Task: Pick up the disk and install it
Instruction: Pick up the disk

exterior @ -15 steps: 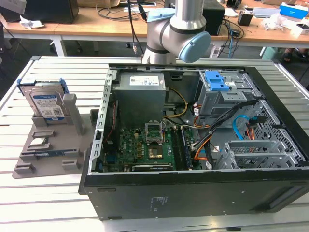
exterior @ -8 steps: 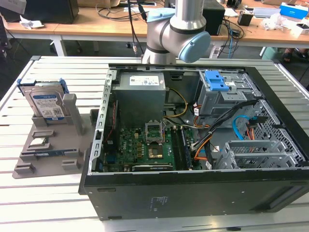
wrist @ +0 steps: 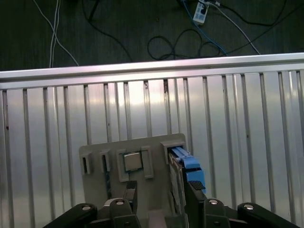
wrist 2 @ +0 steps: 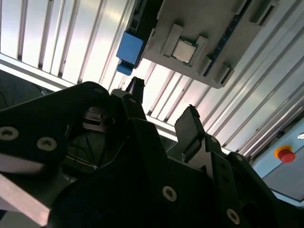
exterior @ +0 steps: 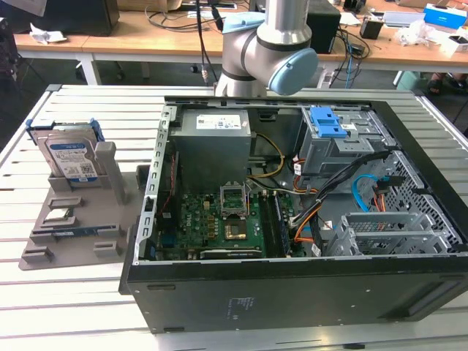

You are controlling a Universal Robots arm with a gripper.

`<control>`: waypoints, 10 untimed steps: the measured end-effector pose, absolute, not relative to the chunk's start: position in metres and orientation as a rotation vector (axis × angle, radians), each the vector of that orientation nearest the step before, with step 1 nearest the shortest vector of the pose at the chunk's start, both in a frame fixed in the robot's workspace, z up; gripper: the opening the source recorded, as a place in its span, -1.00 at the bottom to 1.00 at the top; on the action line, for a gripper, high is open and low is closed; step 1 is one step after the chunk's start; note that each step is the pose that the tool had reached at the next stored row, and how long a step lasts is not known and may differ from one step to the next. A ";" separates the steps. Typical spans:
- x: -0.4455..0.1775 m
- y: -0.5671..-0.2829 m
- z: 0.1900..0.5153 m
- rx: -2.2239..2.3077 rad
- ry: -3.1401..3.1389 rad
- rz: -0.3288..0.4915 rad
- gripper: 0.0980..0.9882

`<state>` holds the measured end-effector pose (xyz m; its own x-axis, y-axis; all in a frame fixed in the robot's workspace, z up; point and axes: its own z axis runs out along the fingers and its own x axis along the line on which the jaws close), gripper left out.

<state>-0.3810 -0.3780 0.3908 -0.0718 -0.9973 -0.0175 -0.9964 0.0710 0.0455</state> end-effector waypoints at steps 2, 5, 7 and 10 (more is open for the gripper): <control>-0.381 -0.373 0.391 2.128 -2.286 -0.070 0.00; -0.380 -0.363 0.391 2.128 -2.285 -0.071 0.00; -0.380 -0.350 0.391 2.128 -2.286 -0.071 0.00; -0.380 -0.333 0.391 2.128 -2.286 -0.070 0.00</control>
<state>-0.3797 -0.3333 0.3907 -0.0719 -0.9973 -0.0175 -0.9964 0.0710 0.0453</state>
